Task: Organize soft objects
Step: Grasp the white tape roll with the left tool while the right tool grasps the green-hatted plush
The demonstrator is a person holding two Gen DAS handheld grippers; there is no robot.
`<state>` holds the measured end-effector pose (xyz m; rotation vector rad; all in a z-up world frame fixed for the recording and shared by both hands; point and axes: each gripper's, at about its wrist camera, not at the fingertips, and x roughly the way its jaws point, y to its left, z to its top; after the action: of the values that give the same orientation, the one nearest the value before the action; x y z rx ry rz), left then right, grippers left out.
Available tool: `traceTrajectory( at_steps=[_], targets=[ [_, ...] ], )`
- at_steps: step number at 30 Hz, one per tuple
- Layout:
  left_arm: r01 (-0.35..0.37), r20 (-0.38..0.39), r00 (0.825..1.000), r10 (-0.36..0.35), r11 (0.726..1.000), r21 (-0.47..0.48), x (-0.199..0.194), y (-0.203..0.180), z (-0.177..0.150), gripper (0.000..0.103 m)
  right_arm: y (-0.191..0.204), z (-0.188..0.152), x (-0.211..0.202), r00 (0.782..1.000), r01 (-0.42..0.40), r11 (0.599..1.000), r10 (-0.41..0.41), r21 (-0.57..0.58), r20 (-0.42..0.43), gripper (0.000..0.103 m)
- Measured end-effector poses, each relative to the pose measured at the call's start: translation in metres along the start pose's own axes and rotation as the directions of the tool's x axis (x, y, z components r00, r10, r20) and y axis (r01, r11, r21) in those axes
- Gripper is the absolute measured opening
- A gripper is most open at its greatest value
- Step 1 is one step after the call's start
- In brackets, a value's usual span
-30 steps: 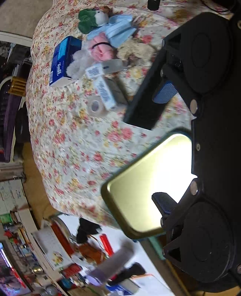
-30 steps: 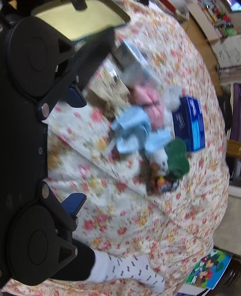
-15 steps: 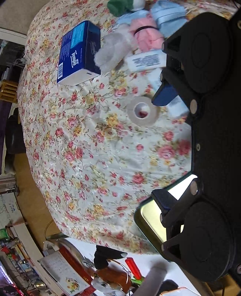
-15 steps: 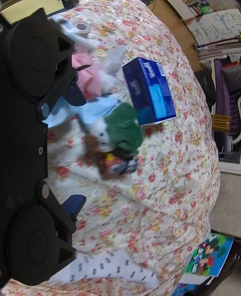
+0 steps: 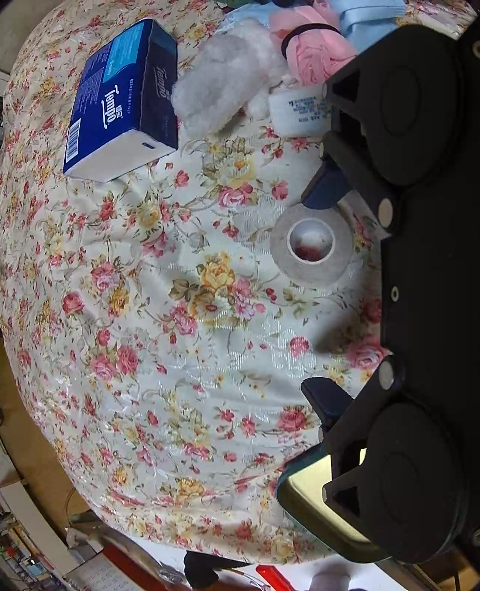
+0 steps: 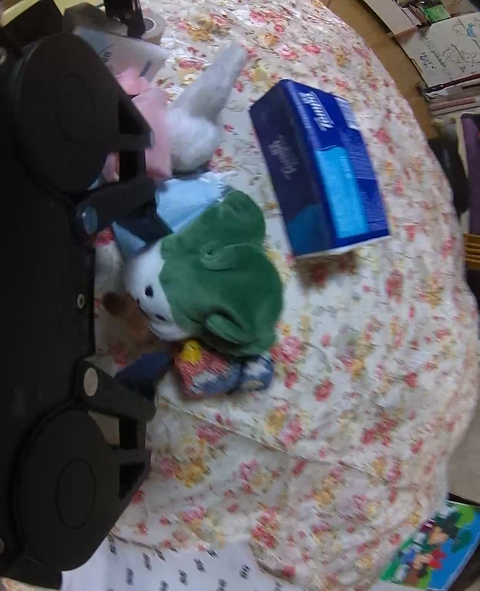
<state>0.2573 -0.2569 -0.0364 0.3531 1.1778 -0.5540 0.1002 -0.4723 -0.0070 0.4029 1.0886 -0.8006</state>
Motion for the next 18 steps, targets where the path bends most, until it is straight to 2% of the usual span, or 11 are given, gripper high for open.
traceTrajectory(
  at_steps=[1,4,6,9,12,14,15,18],
  targets=[
    [0.006,0.003,1.0,-0.006,1.0,0.003,0.0,-0.001,0.001,0.095,-0.001,0.0,0.003,0.999,-0.021,1.0,0.021,0.009,-0.024,0.045],
    [0.033,-0.003,0.999,-0.033,0.999,0.008,0.001,-0.004,0.005,0.092,-0.005,-0.001,0.006,0.997,-0.058,0.997,0.06,0.041,-0.041,0.036],
    [0.052,-0.005,0.999,-0.052,0.999,0.005,0.003,-0.003,0.004,0.092,-0.006,-0.001,0.001,0.997,-0.064,0.997,0.066,0.046,-0.028,0.035],
    [0.042,-0.011,0.999,-0.042,0.999,0.008,0.007,-0.005,0.003,0.088,-0.007,0.0,-0.008,0.998,-0.056,0.998,0.056,0.039,0.005,0.035],
    [0.091,-0.019,0.996,-0.091,0.996,0.001,0.011,-0.005,0.006,0.075,-0.009,0.001,-0.014,0.998,-0.056,0.997,0.055,0.046,0.028,0.035],
    [0.141,-0.027,0.99,-0.141,0.99,-0.024,0.013,-0.002,0.009,0.056,-0.012,0.002,-0.02,0.997,-0.061,0.997,0.059,0.047,0.041,0.035],
    [0.151,-0.026,0.988,-0.152,0.988,-0.037,0.013,-0.001,0.011,0.05,-0.013,0.002,-0.023,0.997,-0.059,0.997,0.057,0.046,0.05,0.035],
    [0.163,-0.018,0.986,-0.164,0.985,-0.056,0.014,0.003,0.014,0.049,-0.015,0.001,-0.029,0.996,-0.059,0.997,0.056,0.042,0.07,0.035]
  ],
)
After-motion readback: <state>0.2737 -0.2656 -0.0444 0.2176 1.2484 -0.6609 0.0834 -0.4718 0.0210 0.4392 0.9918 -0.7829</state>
